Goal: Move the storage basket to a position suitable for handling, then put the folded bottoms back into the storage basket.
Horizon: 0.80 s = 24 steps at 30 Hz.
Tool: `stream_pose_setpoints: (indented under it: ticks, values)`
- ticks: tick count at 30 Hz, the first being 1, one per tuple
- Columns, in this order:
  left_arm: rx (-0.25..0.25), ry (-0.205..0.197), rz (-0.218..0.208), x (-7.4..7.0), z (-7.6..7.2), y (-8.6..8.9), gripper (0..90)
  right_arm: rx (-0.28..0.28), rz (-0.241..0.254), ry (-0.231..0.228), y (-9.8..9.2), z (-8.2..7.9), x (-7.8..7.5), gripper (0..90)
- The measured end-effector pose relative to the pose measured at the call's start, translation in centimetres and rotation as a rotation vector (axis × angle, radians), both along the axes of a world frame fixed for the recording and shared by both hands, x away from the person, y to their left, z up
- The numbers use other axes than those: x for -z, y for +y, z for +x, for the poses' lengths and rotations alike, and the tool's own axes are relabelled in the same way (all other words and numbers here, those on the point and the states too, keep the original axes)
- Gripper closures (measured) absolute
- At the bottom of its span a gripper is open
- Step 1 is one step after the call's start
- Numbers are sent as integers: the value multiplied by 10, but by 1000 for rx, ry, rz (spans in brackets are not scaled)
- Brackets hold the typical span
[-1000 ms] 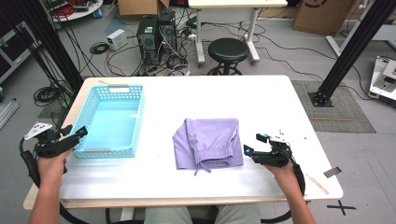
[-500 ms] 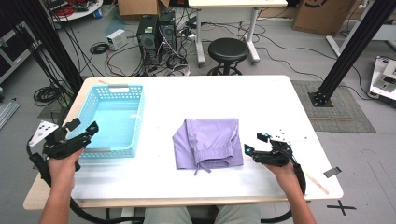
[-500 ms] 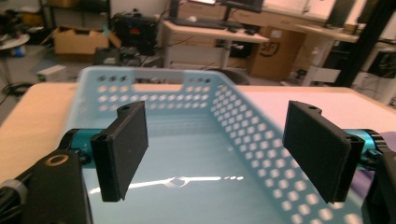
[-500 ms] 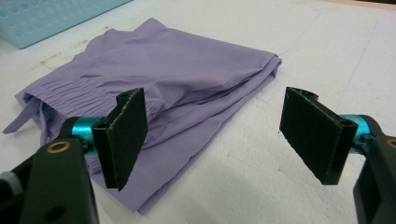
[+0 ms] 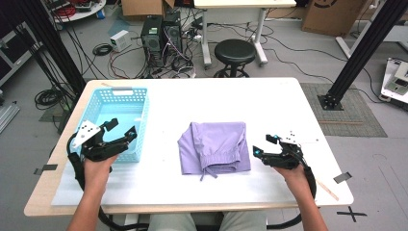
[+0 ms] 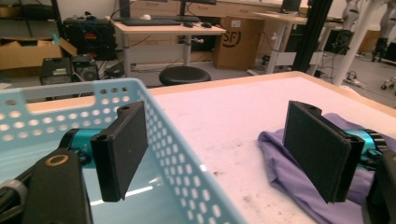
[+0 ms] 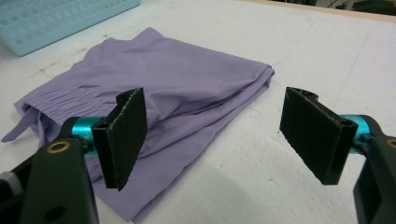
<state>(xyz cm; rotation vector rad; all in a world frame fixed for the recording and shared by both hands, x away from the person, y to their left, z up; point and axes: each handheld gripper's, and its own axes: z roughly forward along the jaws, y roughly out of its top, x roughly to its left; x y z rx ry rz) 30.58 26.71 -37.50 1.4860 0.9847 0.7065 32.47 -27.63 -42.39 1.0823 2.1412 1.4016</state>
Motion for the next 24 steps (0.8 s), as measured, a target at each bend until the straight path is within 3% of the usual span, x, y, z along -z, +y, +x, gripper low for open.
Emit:
stream_pose_setpoints:
  ticks: [10,16,21,24]
  values:
    - [49,5,-24,4,1,-31,223,-3,3,1,-1,0,0,235]
    - [140,29,-5,8,1,-65,223,5,13,4,-4,0,0,235]
    - [181,33,12,10,1,-92,223,-2,25,-2,-5,-1,0,235]
    - [215,58,7,15,4,-106,223,-2,27,3,-5,-3,-1,235]
